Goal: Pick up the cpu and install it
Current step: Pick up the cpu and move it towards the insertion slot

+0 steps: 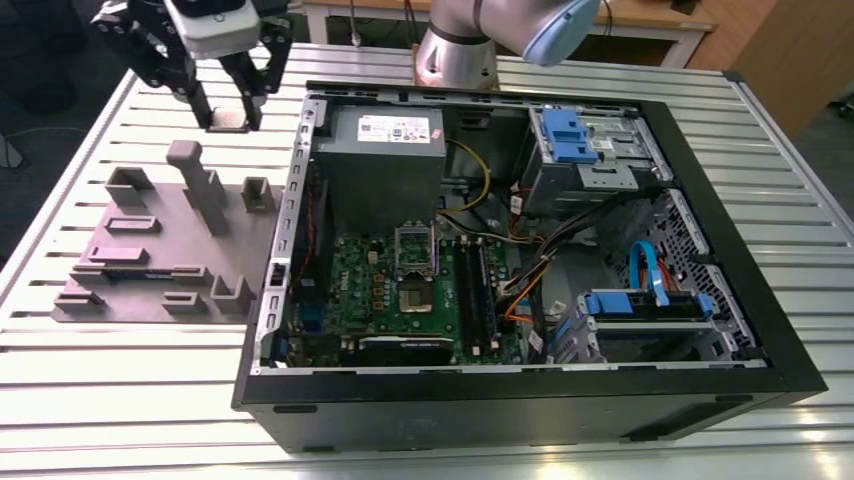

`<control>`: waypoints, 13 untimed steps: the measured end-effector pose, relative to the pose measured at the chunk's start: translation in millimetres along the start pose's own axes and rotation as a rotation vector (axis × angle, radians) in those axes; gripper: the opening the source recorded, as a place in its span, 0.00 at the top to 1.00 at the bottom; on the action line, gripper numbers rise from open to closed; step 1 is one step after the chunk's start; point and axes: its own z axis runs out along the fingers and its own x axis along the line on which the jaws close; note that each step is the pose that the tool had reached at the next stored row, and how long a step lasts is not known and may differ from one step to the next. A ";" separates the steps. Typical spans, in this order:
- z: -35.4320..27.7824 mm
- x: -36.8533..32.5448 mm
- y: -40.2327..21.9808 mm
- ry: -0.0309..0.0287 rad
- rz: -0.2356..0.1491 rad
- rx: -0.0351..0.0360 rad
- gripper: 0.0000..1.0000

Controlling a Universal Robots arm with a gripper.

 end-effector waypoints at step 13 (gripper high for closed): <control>-0.6 -45.1 -0.3 -0.0001 0.000 -0.0001 0.53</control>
